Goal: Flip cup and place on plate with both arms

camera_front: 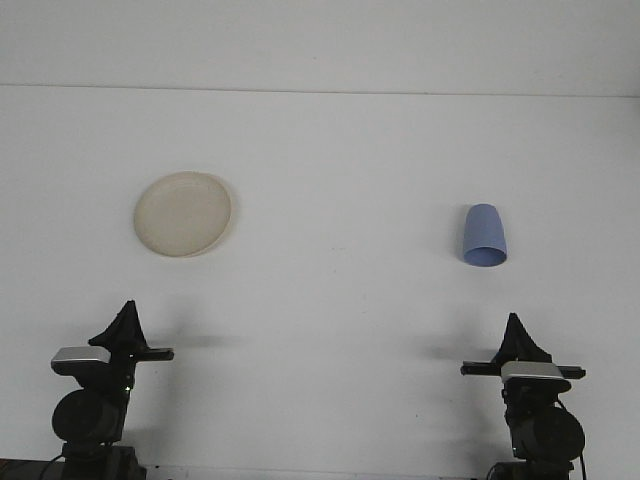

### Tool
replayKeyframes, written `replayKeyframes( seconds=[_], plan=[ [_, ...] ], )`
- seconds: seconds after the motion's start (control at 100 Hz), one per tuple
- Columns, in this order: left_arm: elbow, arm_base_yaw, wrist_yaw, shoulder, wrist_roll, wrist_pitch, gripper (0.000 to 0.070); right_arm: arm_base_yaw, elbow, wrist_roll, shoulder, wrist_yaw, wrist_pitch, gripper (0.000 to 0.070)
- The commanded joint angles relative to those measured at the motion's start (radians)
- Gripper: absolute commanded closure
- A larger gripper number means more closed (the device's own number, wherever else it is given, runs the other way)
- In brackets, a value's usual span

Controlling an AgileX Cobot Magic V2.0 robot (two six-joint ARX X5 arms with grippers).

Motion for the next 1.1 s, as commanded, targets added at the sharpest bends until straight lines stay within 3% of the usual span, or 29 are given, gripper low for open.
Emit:
replayKeyframes(
  seconds=[0.0, 0.12, 0.28, 0.32, 0.41, 0.45, 0.62, 0.86, 1.09],
  plan=[
    [-0.019, -0.001, 0.000, -0.001, 0.000, 0.012, 0.0688, 0.001, 0.006, 0.167, 0.000, 0.001, 0.008, 0.0697],
    [-0.019, -0.001, 0.000, -0.001, 0.000, 0.012, 0.0688, 0.000, 0.072, 0.221, 0.018, 0.003, -0.083, 0.0697],
    [-0.019, -0.001, 0.000, -0.001, 0.000, 0.012, 0.0688, 0.000, 0.212, 0.207, 0.139, 0.008, -0.162, 0.0670],
    [-0.019, -0.001, 0.000, -0.001, 0.000, 0.011, 0.0688, 0.000, 0.248, 0.196, 0.182, 0.001, -0.166, 0.0551],
    [-0.019, -0.001, 0.000, -0.001, 0.000, 0.012, 0.0688, 0.001, 0.321, 0.152, 0.283, -0.002, -0.166, 0.0099],
    [-0.019, -0.001, 0.000, -0.001, 0.000, 0.012, 0.0688, 0.000, 0.348, 0.129, 0.327, -0.002, -0.166, 0.0010],
    [-0.019, -0.001, 0.000, -0.001, 0.000, 0.012, 0.0688, 0.000, 0.387, -0.010, 0.496, 0.005, -0.080, 0.0007],
    [-0.019, -0.001, 0.000, -0.001, 0.000, 0.012, 0.0688, -0.008, 0.387, -0.166, 0.772, 0.074, 0.124, 0.0008],
    [-0.019, -0.001, 0.000, -0.001, 0.000, 0.012, 0.0688, -0.051, 0.387, -0.208, 1.049, 0.073, 0.325, 0.0008]
  ],
)
